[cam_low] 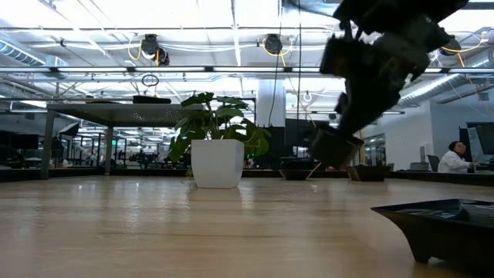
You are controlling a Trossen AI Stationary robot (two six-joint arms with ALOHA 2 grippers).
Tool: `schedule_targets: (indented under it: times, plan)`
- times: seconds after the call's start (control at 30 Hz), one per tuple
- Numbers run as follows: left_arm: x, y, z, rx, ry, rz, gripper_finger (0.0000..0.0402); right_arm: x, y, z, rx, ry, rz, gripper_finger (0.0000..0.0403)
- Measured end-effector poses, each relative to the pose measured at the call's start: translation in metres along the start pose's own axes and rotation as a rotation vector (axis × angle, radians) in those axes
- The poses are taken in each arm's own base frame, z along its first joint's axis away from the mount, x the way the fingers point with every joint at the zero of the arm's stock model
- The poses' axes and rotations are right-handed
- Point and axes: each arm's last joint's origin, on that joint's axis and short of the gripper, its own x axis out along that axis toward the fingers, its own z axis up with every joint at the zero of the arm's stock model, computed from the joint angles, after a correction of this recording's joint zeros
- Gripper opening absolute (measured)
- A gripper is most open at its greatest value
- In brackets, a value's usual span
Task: Pick & Place Mini shaped plates
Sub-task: Move the square plate to the center of the table, then move the distorted square plate to the center of the table
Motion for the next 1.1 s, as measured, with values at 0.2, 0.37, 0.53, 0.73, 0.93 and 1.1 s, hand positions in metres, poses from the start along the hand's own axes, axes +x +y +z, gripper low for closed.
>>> schedule_targets:
  times: [0.2,0.37,0.53,0.73,0.93,1.1]
  plan:
    - [-0.006,-0.011,-0.001,-0.156,0.023,-0.117,0.0152,0.03,0.027,0.006,-0.129,-0.025,0.144,0.0001]
    - [-0.013,-0.022,-0.003,-0.184,0.049,-0.18,0.0152,0.05,0.049,0.011,-0.26,-0.059,0.231,0.0001]
    - [-0.02,-0.031,-0.005,-0.186,0.069,-0.209,0.0152,0.073,0.065,0.014,-0.364,-0.085,0.213,0.0001]
    - [-0.025,-0.038,-0.006,-0.182,0.083,-0.234,0.0152,0.089,0.07,0.018,-0.482,-0.124,0.057,0.0009]
    - [-0.027,-0.04,-0.007,-0.174,0.1,-0.24,0.0152,0.089,0.069,0.02,-0.556,-0.143,0.027,0.0031]
    - [-0.027,-0.04,-0.01,-0.162,0.119,-0.237,0.0152,0.089,0.068,0.022,-0.558,-0.159,0.025,0.0084]
